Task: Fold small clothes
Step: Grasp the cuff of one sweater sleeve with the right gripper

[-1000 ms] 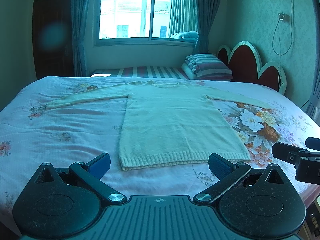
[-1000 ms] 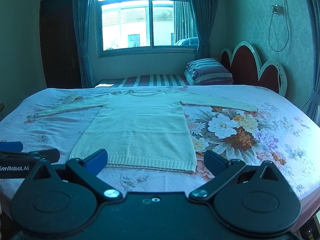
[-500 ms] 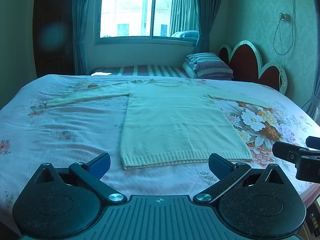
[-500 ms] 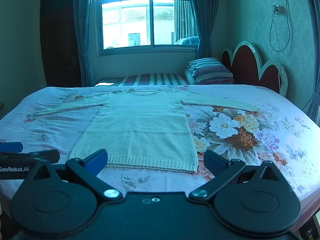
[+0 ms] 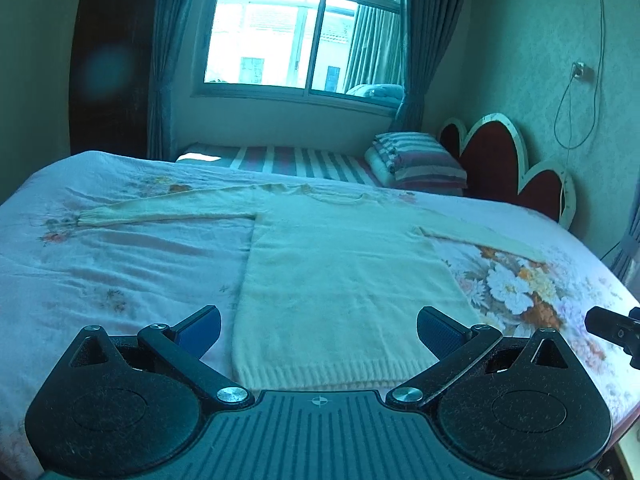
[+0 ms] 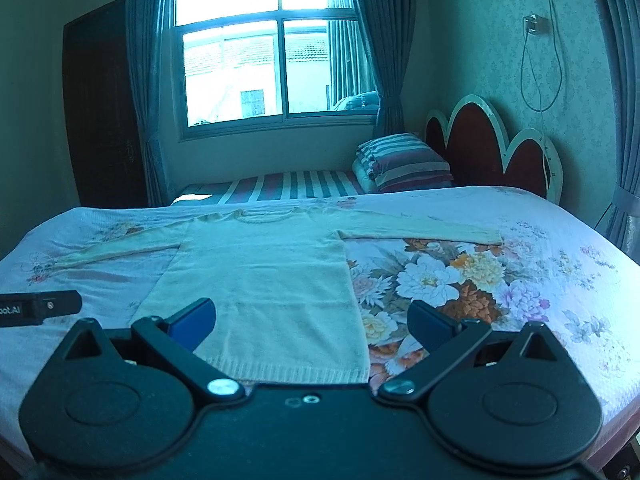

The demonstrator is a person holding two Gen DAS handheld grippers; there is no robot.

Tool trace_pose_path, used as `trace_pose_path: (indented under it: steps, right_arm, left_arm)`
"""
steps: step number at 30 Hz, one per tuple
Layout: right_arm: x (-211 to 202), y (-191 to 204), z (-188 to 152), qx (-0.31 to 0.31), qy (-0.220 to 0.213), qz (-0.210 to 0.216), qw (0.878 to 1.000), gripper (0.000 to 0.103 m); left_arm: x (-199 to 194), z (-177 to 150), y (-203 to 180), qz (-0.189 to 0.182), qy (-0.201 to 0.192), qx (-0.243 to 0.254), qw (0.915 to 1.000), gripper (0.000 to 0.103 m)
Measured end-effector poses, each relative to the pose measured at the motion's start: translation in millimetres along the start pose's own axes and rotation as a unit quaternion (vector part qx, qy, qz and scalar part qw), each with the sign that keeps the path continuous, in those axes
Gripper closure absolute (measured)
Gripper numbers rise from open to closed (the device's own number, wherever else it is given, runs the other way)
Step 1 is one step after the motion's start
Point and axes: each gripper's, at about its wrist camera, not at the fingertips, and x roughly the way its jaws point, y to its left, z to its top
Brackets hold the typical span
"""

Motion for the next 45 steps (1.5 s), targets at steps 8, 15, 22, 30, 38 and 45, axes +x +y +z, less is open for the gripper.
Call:
trace_pose_path:
  steps: [8,15,22,30,38,45]
  right_arm:
    - [90.0,-86.4,30.3,0.095,-0.033,-0.050,0.994,0.004]
    - [202.8,-161.3,57.8,0.127,-0.046,-0.104,0.985,0.005]
    - [329.4,-247.0,58.1,0.227,0.011,-0.136,0.964,0.069]
    - [399.3,-320.5,26.4,0.371,0.021,-0.116,0.921,0.046]
    - [421.1,-343.1,22.0,0.437,-0.012,-0.074,0.897,0.063]
    - [431.5,-321.4,44.3,0.370,0.007,-0.129,0.920,0.098]
  left_arm:
    - [93.8,33.2,7.2,0.036,-0.002,-0.017,0.9992,0.000]
    - [201.3,57.9,7.9,0.094,0.024,-0.028,0.9949,0.000]
    - [287.2,80.1,6.1,0.152,0.042,-0.045,0.9865,0.000]
    - [342.4,87.3,16.3,0.202,0.069,-0.036,0.9763,0.000]
    - [356.0,85.9,20.4,0.216,0.081,-0.047,0.9718,0.000]
    - [354.8,91.0,34.9,0.227,0.087,-0.034,0.9694,0.000]
